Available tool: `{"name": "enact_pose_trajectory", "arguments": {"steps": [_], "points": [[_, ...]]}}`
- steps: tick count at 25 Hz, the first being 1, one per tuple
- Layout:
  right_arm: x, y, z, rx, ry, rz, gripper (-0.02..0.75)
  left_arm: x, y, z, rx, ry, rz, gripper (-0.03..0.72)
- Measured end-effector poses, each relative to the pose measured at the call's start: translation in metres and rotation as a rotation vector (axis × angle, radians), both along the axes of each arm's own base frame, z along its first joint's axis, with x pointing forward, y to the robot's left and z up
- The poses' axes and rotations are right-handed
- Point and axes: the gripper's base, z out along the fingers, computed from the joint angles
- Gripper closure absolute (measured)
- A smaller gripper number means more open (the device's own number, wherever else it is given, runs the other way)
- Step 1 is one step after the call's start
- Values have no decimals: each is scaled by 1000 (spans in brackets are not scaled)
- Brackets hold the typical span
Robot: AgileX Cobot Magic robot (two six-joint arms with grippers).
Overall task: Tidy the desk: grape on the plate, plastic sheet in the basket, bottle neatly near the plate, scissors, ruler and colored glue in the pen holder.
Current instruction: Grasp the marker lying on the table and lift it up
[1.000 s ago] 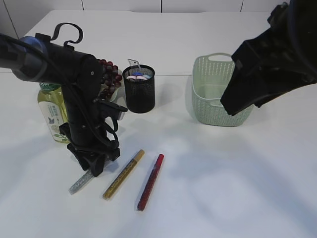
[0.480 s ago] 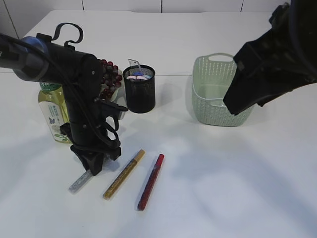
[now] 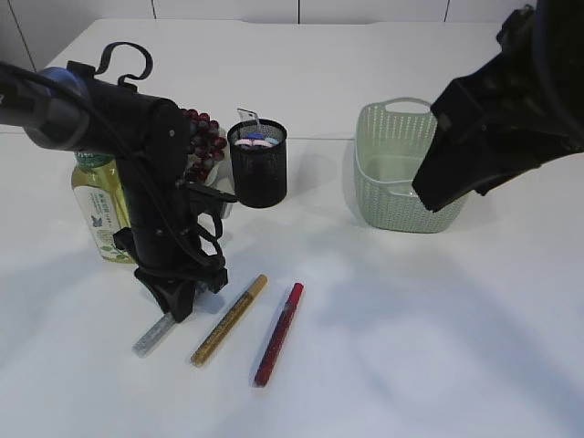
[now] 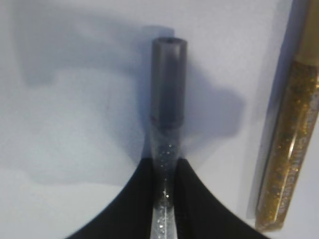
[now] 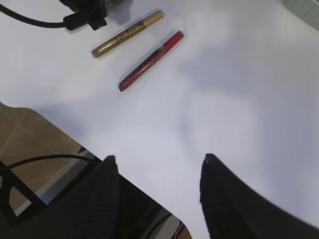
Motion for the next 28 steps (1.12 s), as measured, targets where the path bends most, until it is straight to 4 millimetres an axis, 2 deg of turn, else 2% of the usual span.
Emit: {"name": "enact_pose_trajectory", "arguments": {"steps": [10,20,28], "points": [[0,0,0,-4,-1,0,320,-27,11,9,-84,-124,56,614],[0,0,0,-6,-2,0,320,-28,11,52,-171,-290,70,615],[0,0,0,-6,-2,0,320,-46,23,76,-285,-546,114,612]]}}
